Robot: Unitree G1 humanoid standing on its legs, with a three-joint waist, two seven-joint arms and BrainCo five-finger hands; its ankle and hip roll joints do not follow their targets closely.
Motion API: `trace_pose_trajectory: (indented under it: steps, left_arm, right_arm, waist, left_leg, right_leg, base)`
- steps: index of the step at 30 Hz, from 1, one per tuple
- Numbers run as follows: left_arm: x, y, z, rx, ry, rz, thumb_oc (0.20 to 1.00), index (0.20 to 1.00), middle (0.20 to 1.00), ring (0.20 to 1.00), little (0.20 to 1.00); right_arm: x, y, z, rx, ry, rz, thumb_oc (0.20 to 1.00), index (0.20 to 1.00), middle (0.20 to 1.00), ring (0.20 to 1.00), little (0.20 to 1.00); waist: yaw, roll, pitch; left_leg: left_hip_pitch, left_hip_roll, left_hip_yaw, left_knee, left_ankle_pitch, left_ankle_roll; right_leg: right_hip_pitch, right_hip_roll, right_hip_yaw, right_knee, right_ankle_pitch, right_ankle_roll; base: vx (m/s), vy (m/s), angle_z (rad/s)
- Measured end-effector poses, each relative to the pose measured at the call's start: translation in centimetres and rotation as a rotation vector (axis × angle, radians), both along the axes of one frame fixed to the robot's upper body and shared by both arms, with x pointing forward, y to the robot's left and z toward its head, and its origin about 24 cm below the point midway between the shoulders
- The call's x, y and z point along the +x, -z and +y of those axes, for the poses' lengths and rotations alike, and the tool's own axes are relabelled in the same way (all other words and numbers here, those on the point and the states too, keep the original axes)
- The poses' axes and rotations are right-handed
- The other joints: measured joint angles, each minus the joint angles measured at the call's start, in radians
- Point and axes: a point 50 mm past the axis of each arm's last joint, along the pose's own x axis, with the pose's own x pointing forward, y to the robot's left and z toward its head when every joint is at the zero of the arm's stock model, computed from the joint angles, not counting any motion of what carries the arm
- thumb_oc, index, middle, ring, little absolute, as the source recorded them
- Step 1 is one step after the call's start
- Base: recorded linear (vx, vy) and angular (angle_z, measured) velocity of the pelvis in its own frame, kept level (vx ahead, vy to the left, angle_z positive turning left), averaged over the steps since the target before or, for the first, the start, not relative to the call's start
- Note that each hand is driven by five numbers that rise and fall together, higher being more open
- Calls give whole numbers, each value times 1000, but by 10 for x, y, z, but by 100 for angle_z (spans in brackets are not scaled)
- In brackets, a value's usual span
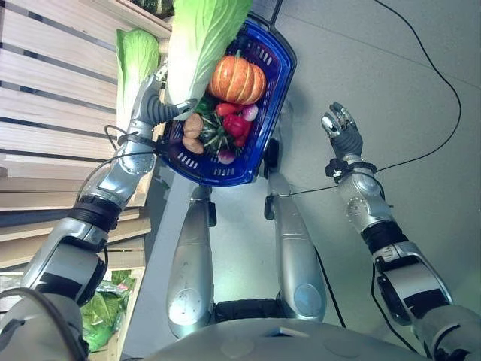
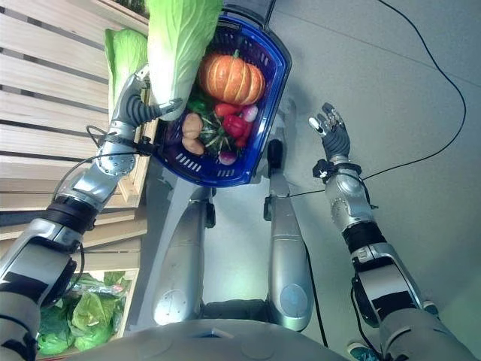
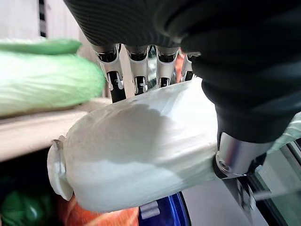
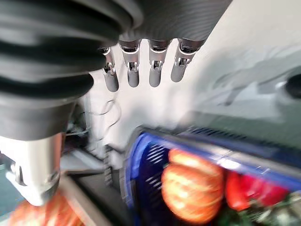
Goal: Pick up fruits and vegetables into the basket
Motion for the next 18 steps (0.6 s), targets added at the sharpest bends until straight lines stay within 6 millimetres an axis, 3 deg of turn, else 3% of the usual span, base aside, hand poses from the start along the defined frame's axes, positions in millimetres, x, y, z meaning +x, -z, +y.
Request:
trace_pose_trajectory:
  steps: [11,18]
  left_arm:
    - [-7,-14,-29,87,166,-17,200,200,200,200,200]
    - [-8,-18,-56,149,274,-21,200,200,200,200,200]
  right_arm:
    - [-9,-49,32,19,-158,-221,1000,1000,1000,1000,1000]
    - [-15,-60,55,-6,-305,-266,1000,1000,1000,1000,1000]
  waist:
    - [-23,0,0]
    - [-26,0,0]
  left_leg:
    - [11,0,17,-3,0,1]
    - [13,1,20,-4,-1,1]
  right_leg:
    - [2,2,18,-3,-2,3]
    - [2,3,21,-4,-1,3]
  base:
    - [0,-1,-2]
    - [1,-1,0]
